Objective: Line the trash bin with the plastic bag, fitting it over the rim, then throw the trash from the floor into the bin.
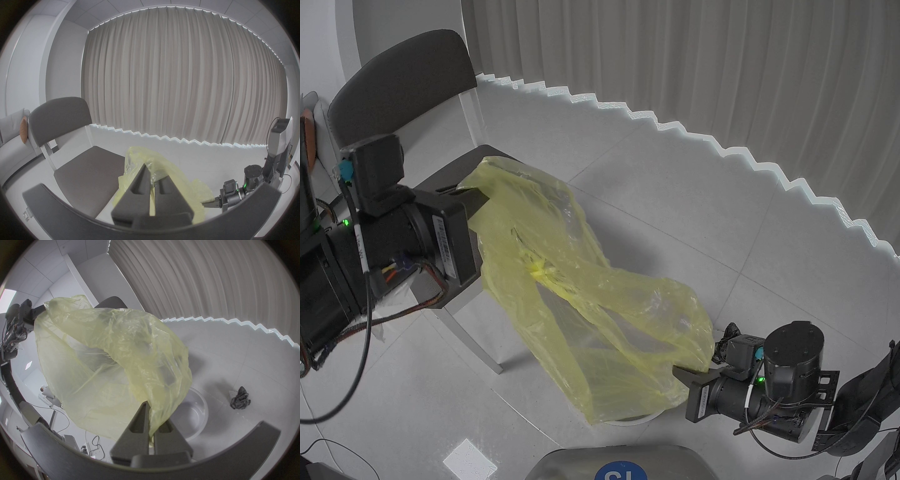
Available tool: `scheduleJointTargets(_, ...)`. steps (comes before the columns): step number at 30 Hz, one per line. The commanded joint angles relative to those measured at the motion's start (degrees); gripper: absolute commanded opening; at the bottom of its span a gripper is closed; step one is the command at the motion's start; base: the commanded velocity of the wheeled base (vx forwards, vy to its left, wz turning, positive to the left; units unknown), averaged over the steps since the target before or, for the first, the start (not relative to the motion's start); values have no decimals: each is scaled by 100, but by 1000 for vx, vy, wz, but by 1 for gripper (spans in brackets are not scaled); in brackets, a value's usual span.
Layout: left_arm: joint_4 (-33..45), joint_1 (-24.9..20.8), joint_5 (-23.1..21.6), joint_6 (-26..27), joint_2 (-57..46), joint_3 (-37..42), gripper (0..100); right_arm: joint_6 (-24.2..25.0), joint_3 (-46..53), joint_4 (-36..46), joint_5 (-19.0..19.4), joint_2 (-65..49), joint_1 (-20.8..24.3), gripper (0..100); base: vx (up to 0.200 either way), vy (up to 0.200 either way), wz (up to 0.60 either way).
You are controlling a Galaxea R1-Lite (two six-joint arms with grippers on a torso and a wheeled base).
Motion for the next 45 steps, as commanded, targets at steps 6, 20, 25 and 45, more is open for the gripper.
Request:
scheduleJointTargets(6, -10, -75, -4, -497, 282, 162, 0, -105, -140, 1903, -1, -1273, -122, 0, 0, 0, 0)
scheduleJointTargets(20, -71, -251, -74, -1042, 809, 522, 0, -562, -88, 2667, -1, -1634, -483, 0, 0, 0, 0)
scheduleJointTargets(25, -230, -259, -92, -1112, 1187, 522, 0, -896, -70, 2843, -1, -1625, -720, 0, 0, 0, 0)
scheduleJointTargets(45, -695, -224, -267, -1604, 2356, 602, 0, -1142, -650, 2887, 122, -438, -1159, 0, 0, 0, 0)
